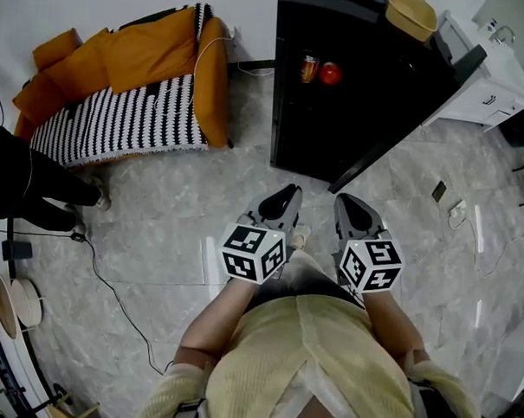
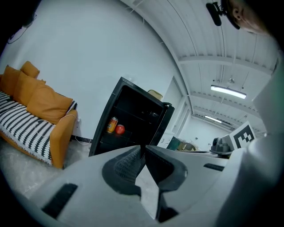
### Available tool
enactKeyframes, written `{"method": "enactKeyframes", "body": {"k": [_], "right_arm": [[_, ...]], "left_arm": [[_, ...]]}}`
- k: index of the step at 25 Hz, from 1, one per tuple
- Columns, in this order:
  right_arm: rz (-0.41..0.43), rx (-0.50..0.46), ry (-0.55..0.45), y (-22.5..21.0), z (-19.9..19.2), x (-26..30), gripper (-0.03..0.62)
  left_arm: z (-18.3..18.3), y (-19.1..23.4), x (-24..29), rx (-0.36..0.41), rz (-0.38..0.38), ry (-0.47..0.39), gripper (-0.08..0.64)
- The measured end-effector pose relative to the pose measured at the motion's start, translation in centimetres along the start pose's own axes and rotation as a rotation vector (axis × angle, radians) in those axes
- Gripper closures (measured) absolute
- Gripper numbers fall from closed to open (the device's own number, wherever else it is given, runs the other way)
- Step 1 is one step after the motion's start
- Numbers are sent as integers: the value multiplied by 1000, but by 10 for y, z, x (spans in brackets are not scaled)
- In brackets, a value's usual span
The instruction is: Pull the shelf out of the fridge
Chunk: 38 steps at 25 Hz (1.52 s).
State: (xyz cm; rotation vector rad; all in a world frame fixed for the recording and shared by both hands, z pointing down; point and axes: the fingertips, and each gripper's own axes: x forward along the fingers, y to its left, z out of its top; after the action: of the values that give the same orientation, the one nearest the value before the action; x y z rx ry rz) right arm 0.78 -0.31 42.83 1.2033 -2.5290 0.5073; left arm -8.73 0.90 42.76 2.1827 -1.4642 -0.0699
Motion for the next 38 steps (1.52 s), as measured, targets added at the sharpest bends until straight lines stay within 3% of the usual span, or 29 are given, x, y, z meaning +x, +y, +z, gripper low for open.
{"method": "enactKeyframes", "body": {"k": [7, 17, 31, 38], "right_arm": [[15, 1, -29, -14, 23, 33, 563], [-27, 10, -48, -59, 54, 79, 563], [-27, 206, -126, -119, 98, 133, 561], [-58, 289, -176, -143, 117, 150, 561]], "left_arm": [[19, 17, 33, -15, 9, 0, 511], [54, 38, 100, -56, 2, -29, 511], [96, 59, 184, -136, 37, -93, 514], [112, 73, 212, -234, 35, -139, 514]]}}
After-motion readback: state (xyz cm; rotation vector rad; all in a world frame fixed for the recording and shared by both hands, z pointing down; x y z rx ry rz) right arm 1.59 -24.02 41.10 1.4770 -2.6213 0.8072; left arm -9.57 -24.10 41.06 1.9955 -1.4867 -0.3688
